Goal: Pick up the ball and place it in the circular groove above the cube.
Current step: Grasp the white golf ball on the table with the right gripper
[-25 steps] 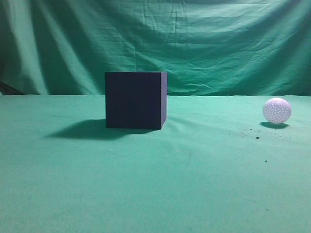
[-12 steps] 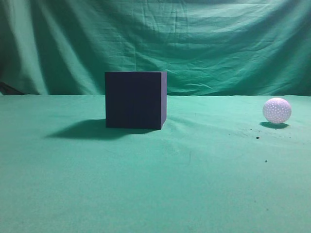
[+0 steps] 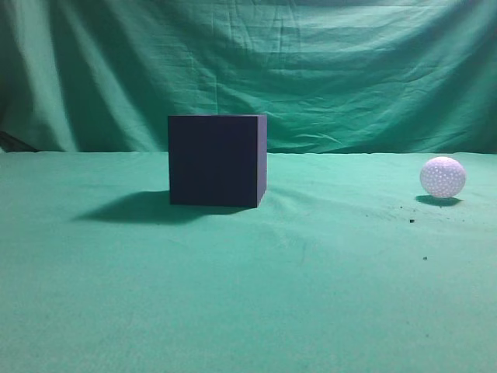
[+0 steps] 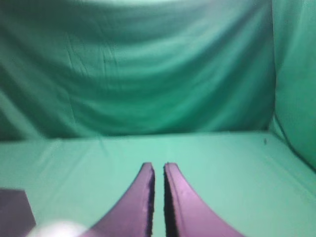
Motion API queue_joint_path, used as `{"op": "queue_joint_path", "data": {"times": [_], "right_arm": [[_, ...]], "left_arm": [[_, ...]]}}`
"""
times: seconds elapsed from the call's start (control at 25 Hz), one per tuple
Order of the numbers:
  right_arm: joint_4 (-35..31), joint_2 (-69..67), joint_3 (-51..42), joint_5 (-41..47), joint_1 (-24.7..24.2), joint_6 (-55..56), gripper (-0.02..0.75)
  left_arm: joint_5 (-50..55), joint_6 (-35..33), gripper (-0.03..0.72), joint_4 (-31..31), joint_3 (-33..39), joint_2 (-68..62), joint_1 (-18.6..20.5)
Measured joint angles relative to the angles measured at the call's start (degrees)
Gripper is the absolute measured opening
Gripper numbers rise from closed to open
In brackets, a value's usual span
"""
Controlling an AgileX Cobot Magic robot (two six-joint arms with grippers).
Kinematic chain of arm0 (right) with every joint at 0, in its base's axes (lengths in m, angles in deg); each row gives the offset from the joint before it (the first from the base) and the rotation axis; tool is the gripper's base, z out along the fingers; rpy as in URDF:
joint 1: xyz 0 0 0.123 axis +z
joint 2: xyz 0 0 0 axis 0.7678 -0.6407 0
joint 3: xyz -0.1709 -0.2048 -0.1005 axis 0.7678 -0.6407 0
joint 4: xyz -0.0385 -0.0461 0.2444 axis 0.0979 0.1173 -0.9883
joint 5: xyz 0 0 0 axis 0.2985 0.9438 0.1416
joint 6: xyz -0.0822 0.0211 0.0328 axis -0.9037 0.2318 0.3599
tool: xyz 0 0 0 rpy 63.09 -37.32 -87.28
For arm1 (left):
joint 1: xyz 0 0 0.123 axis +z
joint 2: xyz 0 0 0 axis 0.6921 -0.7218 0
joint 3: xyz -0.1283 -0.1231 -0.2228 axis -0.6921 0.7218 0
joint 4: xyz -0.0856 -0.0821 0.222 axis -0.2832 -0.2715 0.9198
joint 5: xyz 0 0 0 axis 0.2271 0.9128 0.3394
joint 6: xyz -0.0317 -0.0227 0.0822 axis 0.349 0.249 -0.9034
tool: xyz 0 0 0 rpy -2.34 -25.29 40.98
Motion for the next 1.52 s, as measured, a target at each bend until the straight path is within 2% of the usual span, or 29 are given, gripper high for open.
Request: {"op": "queue_joint_path", "data": {"times": [0.16,0.32,0.48,0.6,0.64,0.72,1.0,1.12,1.16,1.2,1.44,1.52], "right_arm": [[-3.52,-13.88,9.61,10.99,0.00,0.00,0.046],[-9.40,-25.23,14.81,16.45,0.00,-0.15,0.046],[-13.23,-35.95,19.46,20.79,0.00,-7.14,0.046],[-14.97,-43.74,25.45,28.03,0.00,-14.82,0.046],[-15.24,-46.05,27.59,30.14,0.00,-15.92,0.000],[-15.60,-51.31,31.14,33.91,0.24,-16.99,0.000],[-12.82,-65.97,39.92,36.47,9.52,-17.59,0.000],[-11.39,-71.51,43.62,36.47,10.95,-17.59,0.000],[-11.12,-73.83,44.97,36.47,11.08,-17.59,0.046],[-10.86,-75.45,46.05,36.47,11.18,-17.73,0.046],[-10.47,-86.08,52.29,35.91,11.22,-19.52,0.489],[-10.47,-88.78,53.81,35.18,11.22,-19.27,0.587]], "left_arm": [[0.00,0.00,0.000,0.00,0.00,0.00,0.00],[0.00,0.00,0.000,0.00,0.00,0.00,0.00],[0.00,0.00,0.000,0.00,0.00,0.00,0.00],[0.00,0.00,0.000,0.00,0.00,0.00,0.00],[0.00,0.00,0.000,0.00,0.00,0.00,0.00],[0.00,0.00,0.000,0.00,0.00,0.00,0.00],[0.00,0.00,0.000,0.00,0.00,0.00,0.00],[0.00,0.00,0.000,0.00,0.00,0.00,0.00],[0.00,0.00,0.000,0.00,0.00,0.00,0.00],[0.00,0.00,0.000,0.00,0.00,0.00,0.00],[0.00,0.00,0.000,0.00,0.00,0.00,0.00],[0.00,0.00,0.000,0.00,0.00,0.00,0.00]]}}
